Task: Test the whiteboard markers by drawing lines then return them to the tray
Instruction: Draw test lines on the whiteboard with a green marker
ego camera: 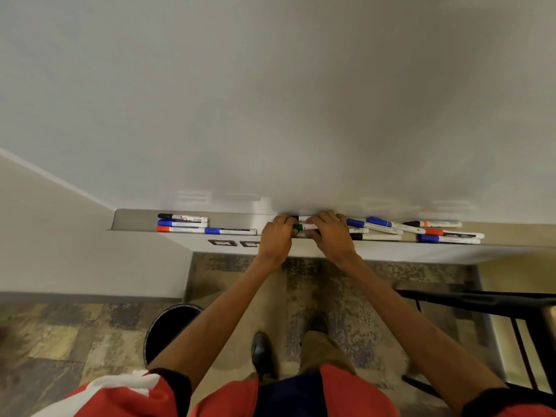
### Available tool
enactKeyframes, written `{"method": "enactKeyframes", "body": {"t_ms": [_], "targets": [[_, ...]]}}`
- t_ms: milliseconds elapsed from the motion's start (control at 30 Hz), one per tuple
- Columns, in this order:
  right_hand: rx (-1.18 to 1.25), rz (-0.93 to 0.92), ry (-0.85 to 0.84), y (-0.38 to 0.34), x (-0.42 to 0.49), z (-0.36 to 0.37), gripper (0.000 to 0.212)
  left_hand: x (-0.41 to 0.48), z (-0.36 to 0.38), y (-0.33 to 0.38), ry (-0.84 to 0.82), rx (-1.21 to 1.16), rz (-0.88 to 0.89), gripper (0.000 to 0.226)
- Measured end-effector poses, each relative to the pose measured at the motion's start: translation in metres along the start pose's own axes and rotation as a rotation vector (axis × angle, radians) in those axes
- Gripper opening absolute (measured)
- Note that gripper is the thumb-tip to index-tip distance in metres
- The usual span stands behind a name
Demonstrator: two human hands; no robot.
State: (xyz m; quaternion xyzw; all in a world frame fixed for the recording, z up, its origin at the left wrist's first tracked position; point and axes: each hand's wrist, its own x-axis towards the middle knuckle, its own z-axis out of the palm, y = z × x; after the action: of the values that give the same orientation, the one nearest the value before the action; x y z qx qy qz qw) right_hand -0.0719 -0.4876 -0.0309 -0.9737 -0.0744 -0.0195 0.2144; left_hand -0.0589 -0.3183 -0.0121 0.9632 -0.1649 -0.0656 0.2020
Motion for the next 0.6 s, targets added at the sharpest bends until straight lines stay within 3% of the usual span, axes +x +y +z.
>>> {"method": "enactKeyframes", "body": {"t_ms": [200,367,467,600], "targets": [[0.004,-0.151,0.038,-0.015,0.001,-0.02,0.031,-0.008,-0.018,0.002,0.031,-0.149,0.032,0.025],[-0.138,-0.274,0.096,-0.026,-0.013,-0.028,0.021,-0.014,-0.039,-0.008,-0.185,-0.155,0.112,0.034],[-0.163,-0.251,0.104,-0.033,-0.026,-0.026,0.025,-0.019,-0.051,-0.011,-0.279,-0.093,0.194,0.032],[-0.035,-0.169,0.083,-0.048,-0.039,-0.029,0.048,-0.037,-0.059,-0.014,-0.249,-0.075,0.222,0.027]]}}
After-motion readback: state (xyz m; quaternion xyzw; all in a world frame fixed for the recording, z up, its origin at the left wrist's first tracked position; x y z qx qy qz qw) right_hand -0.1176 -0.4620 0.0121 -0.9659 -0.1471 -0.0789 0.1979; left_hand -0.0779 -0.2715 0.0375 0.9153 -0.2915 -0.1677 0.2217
